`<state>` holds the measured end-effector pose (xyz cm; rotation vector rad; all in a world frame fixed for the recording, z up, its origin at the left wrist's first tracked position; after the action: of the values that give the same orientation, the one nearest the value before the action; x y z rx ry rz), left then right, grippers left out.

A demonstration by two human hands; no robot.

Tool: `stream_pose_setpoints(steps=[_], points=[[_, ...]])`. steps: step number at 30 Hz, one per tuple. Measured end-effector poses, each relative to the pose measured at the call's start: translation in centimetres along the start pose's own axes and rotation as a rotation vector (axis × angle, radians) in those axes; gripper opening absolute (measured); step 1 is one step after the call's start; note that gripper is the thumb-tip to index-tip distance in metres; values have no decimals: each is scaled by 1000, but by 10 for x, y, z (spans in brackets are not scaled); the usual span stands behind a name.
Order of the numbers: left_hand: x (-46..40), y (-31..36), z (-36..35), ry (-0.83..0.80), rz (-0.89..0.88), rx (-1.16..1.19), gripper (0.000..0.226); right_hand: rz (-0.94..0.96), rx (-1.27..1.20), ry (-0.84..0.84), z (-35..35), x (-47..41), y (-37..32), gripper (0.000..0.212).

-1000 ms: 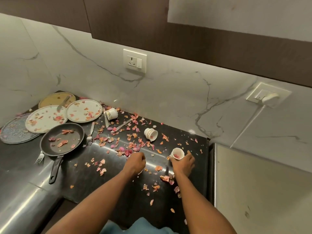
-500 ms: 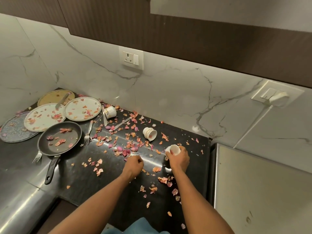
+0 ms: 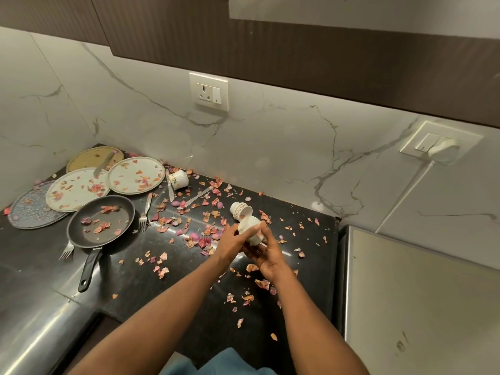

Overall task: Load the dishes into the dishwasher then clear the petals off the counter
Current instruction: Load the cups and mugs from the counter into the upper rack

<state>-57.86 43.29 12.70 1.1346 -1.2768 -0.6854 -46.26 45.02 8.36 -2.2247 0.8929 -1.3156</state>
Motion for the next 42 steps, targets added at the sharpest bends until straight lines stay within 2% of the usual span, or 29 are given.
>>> stream_pose_setpoints(steps=[2,6,9,12,18,22,26,30,34,38,42], points=[[-1,2,5,49,-36,-58,59,3,15,-23,-3,3,-1,59],[-3,10,15,95,-75,-155,54,29,60,-14,-2,3,-4,59],[-6,13,23,123,-114,-216,60,59,102,10,0,0,-3,61],[-4,15,29,142,-134,-271,62,80,210,49,5,-3,0,54],[5,28,32,138,-181,-321,56,108,419,141,9,0,-3,46],[10,30,34,129,-204,-382,52,118,473,144,5,8,-3,51],[15,27,34,97,-219,-443,53,155,586,207,7,23,-1,22],[24,21,31,40,-217,-508,59,131,690,270,23,31,13,32],[40,17,23,-60,-249,-556,56,169,584,291,30,56,22,24],[64,7,17,-202,-325,-694,56,149,318,319,32,80,45,41],[96,-12,11,-323,-354,-735,46,154,258,233,21,101,80,50]])
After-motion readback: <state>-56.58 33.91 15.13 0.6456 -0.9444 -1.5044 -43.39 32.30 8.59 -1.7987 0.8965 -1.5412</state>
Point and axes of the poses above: each hand's wrist, its own x-axis away from the middle knuckle, its own z-axis out of the back of the hand, y = z × x, the point moved 8 cm from there along -x, towards the middle knuckle, and after that the axes turned 4 degrees about x, right-handed, at the moved point
